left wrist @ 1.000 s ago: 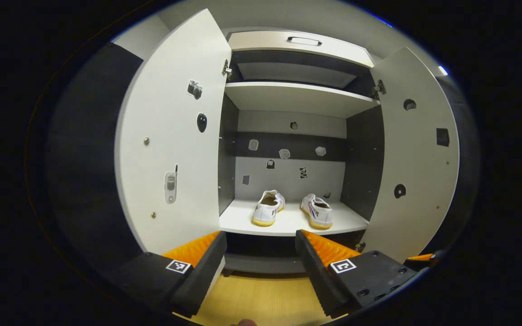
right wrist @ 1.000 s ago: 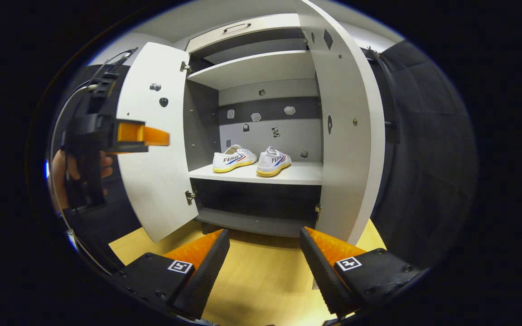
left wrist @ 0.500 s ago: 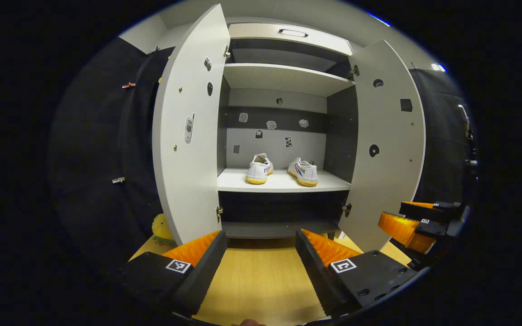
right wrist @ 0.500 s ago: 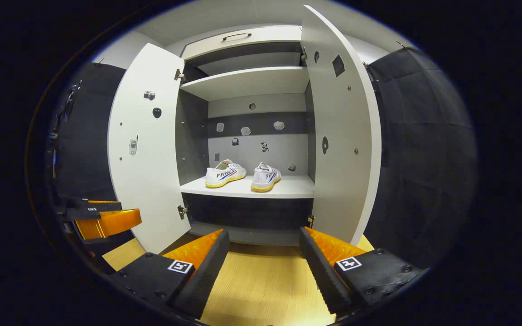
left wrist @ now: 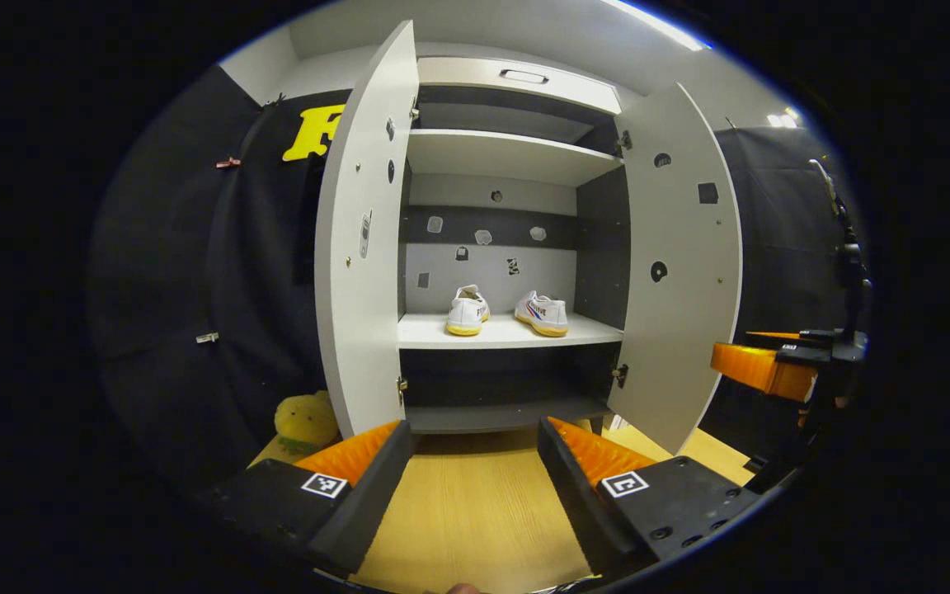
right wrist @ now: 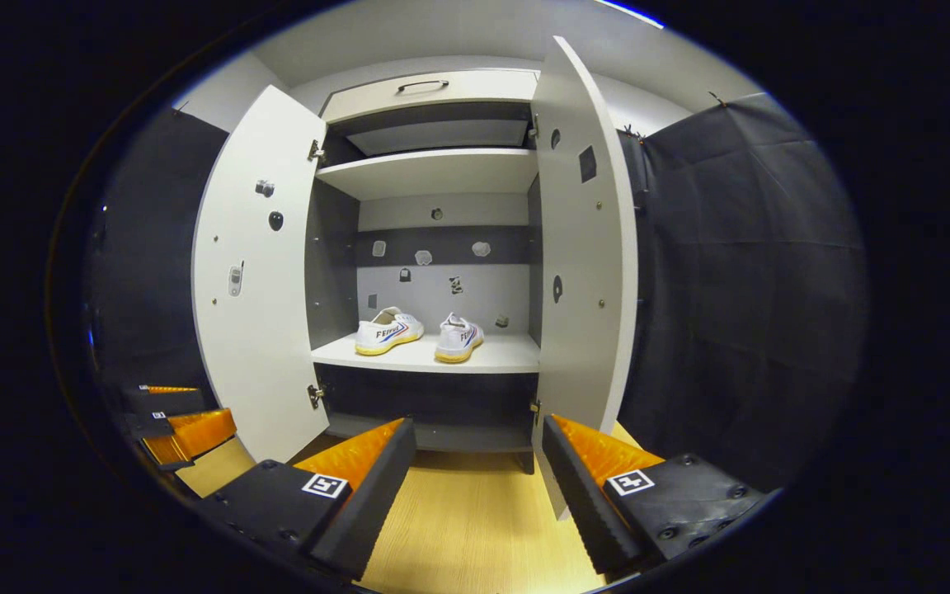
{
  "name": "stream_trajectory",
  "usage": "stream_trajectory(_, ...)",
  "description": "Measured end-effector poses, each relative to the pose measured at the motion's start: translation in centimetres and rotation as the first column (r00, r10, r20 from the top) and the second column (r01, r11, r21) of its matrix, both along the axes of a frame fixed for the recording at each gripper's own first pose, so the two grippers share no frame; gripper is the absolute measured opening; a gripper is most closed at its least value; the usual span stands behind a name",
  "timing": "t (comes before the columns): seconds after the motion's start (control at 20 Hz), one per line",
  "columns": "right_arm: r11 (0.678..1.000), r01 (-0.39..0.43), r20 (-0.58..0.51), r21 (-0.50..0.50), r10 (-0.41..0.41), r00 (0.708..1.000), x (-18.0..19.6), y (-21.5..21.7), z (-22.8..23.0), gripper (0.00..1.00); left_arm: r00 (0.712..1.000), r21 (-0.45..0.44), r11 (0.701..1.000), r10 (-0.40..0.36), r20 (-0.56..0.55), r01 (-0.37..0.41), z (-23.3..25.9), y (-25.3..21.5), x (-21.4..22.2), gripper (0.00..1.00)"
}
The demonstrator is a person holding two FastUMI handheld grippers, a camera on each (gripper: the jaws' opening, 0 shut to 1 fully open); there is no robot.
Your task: Grab one shoe with the right hand and put it into the shoe cabinet, grab the other shoe with the left hand and put it into the shoe cabinet; then close the right door with the right hand and the left door with the left hand.
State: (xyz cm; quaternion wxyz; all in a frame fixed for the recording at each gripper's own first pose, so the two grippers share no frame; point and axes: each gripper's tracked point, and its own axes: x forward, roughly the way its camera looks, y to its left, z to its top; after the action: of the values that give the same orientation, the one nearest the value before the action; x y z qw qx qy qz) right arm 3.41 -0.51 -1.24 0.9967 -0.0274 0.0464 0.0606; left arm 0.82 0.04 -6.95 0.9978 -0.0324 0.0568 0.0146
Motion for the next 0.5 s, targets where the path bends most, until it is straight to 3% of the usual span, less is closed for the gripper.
stream_trajectory(0.3, 0.987, 0.153, 0.043, 0.049, -0.155, 0.987, 1.3, -7.5, 5.5, 0.98, 0.999, 0.005, 0.999, -0.042, 0.013, 0.042, 0.1, -0.3, 1.3, 0.96)
stream_trajectory(0.5, 0.972, 0.208, 0.079, 0.106, -0.217, 0.973, 3.3, -12.9, 8.3, 0.97, 0.999, 0.02, 0.999, -0.044, 0.011, 0.044, -0.1, -1.2, 2.7, 0.95)
